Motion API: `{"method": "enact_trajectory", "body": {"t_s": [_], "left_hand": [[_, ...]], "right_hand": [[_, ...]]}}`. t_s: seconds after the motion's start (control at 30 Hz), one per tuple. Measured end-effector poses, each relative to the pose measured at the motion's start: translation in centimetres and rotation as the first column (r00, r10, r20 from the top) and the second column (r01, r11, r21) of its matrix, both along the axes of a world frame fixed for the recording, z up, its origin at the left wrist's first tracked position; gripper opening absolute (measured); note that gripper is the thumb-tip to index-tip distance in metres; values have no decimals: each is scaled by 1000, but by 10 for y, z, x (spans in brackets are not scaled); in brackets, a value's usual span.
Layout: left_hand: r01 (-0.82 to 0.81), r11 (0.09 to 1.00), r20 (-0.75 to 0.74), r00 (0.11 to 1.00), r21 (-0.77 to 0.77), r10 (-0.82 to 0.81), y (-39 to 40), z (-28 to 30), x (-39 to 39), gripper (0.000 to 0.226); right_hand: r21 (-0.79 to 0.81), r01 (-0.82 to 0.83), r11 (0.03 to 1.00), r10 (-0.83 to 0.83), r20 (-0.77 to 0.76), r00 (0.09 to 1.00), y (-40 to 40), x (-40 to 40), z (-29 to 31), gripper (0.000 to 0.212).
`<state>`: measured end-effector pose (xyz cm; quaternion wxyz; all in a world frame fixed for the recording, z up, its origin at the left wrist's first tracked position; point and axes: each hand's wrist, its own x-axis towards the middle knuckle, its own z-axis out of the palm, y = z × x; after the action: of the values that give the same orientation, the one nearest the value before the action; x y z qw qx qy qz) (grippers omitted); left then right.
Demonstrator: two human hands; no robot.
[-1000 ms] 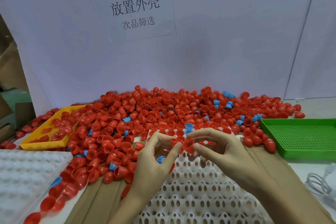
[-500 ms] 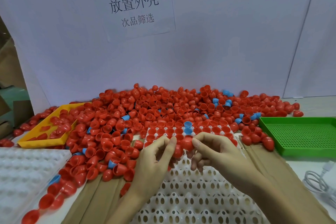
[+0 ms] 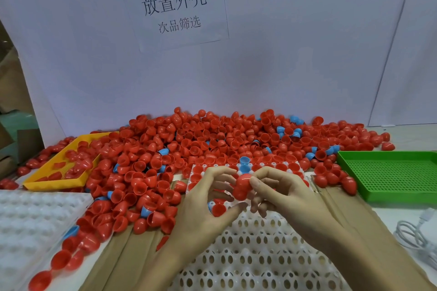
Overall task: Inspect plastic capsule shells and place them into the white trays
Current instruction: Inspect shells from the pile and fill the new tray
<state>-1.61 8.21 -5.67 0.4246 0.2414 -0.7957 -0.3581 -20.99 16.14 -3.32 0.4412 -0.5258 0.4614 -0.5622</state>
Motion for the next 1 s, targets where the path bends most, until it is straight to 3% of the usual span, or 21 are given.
{"method": "enact_trajectory", "body": {"t_s": [0.1, 0.17, 0.27, 0.37, 0.5, 0.63, 0.77, 0.87, 1.0], "left_hand": [[43, 999, 0, 999, 28, -43, 2, -1, -1, 54], [126, 981, -74, 991, 150, -116, 2, 0, -1, 48], [257, 882, -205, 961, 396, -188, -2, 3, 2, 41], [250, 852, -192, 965, 460, -180, -6, 4, 6, 33], [145, 916, -36, 989, 374, -142, -6, 2, 6, 27], [26, 986, 155, 986, 163, -52, -2, 0, 6, 20], [-91, 991, 261, 959, -99, 114, -1, -3, 5, 27], [-122, 976, 271, 948, -179, 168, -4, -5, 5, 28], [-147, 974, 199, 963, -171, 180, -4, -5, 3, 26]], "right_hand": [[12, -27, 1000, 27, 39, 999, -1, 1, -2, 25], [10, -31, 999, 30, 45, 999, -2, 1, -4, 26], [-62, 35, 997, -46, -186, 982, -3, -1, -9, 20], [-133, 67, 989, -110, -352, 930, -6, 1, -18, 21], [-180, 107, 978, -187, -518, 835, -8, 4, -26, 18], [-185, 100, 978, -181, -495, 850, -10, 5, -30, 13], [-187, 124, 975, -206, -524, 827, -12, 3, -32, 23], [-185, 108, 977, -195, -553, 810, -12, 1, -34, 27], [-210, 113, 971, -216, -575, 789, -12, -1, -33, 27]]}}
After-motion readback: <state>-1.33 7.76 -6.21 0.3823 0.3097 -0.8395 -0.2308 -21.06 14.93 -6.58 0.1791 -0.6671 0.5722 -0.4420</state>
